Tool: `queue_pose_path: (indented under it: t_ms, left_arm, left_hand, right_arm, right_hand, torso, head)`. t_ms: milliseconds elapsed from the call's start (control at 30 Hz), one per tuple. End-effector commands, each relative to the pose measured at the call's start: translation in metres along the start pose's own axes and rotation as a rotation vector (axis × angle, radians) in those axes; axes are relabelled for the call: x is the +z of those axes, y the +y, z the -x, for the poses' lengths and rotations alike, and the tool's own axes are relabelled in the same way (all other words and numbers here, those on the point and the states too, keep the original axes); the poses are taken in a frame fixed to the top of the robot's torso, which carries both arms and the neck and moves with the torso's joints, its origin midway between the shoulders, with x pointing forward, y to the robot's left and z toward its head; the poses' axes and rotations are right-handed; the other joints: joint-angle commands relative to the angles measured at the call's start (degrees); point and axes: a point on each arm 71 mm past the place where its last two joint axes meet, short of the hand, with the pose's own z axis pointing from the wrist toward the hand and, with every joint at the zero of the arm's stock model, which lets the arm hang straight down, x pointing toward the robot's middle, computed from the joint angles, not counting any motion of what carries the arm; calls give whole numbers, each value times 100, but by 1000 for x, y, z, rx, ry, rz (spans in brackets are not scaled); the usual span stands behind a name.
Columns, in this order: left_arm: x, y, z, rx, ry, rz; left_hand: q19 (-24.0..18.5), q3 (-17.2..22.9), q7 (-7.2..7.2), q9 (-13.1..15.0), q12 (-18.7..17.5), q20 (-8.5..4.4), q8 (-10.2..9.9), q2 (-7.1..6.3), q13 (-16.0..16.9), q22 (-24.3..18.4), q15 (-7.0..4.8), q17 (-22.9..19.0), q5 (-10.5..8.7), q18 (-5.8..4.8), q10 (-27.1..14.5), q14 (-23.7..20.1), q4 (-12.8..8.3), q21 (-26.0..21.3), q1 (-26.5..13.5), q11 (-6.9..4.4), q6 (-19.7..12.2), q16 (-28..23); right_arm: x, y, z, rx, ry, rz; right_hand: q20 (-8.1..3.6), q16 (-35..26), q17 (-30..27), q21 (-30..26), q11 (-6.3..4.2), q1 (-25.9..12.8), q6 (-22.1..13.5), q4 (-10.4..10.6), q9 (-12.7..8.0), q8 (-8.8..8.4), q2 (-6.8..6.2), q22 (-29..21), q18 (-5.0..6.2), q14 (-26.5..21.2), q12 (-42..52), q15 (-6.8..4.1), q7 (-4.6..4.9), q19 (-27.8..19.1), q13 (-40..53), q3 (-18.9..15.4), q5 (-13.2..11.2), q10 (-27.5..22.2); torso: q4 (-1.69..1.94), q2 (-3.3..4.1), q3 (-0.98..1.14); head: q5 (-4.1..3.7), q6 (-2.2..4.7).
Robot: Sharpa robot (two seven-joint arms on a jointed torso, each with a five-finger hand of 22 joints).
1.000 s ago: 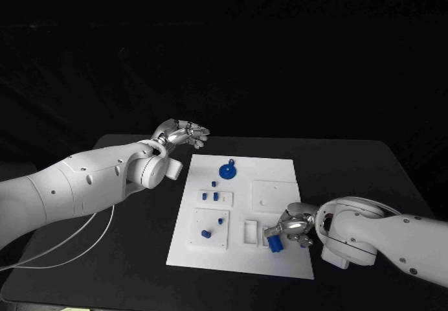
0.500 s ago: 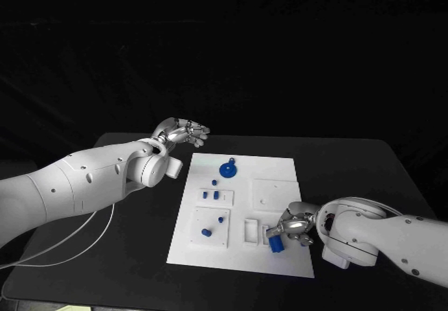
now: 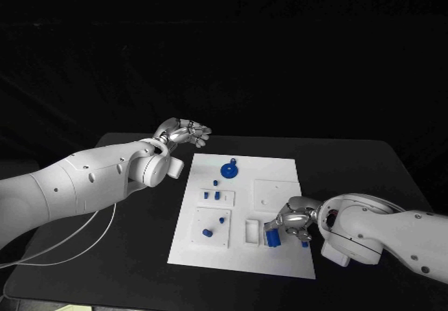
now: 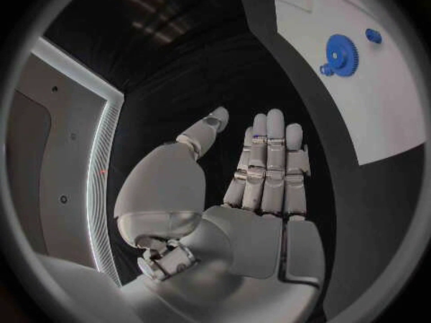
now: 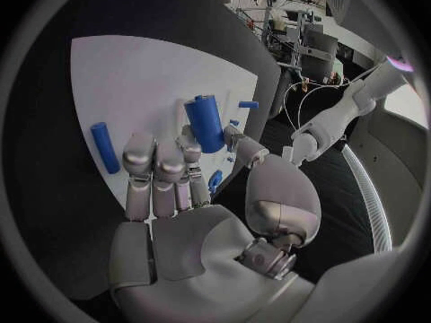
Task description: Assemble the parts on the task board
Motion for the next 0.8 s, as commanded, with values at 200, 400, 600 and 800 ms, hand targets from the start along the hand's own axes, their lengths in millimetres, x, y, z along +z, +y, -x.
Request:
queue_pose_path:
  t_ms: [200,400,600,800]
  left_arm:
    - [0,-1,-2,-9,8,-8]
    - [1,-2,-3,-9,10,-9]
    - [1,-2,-4,-14,11,-10]
    - [1,-2,-3,-14,10,-9]
  left_hand:
    - [40,-19,-18,-7,-24,-9,3,30,-8,9,-15,13,16,103,36,42,-31,-26,2,-8,13,-38]
    - [41,-22,-18,-8,-25,-8,4,28,-9,10,-15,16,16,102,38,43,-31,-28,1,-8,13,-40]
    - [49,-117,-16,-18,-50,-9,-1,4,-19,25,-15,72,-294,99,50,51,6,-64,-92,-8,11,-80]
    - [49,-170,-17,-21,-59,-8,-2,-24,-22,32,-14,90,-307,99,51,50,-12,-77,-112,-6,11,-95]
  right_arm:
    - [6,6,-1,49,6,-13]
    - [14,15,-7,72,59,-26]
    - [21,20,-8,66,57,-30]
    - [26,23,-11,63,66,-30]
  right_hand:
    - [27,40,-3,33,-20,-32,294,-3,-13,-39,-101,87,557,17,-24,-42,118,17,4,15,15,20]
    - [21,46,-1,38,-24,-71,304,29,-20,-44,-90,84,557,18,-38,-48,114,25,2,17,14,27]
    - [19,47,0,39,-25,-76,302,33,-23,-47,-76,84,557,17,-41,-49,114,25,2,20,15,28]
    - [17,47,0,40,-25,-83,301,33,-26,-50,-67,85,557,16,-44,-49,114,25,2,19,15,28]
  torso:
    - [-1,3,-4]
    - [4,5,-9]
    - [7,10,0]
    - [1,8,0]
  head:
    - [22,-3]
    - [39,23]
    - [71,9]
    - [99,-25]
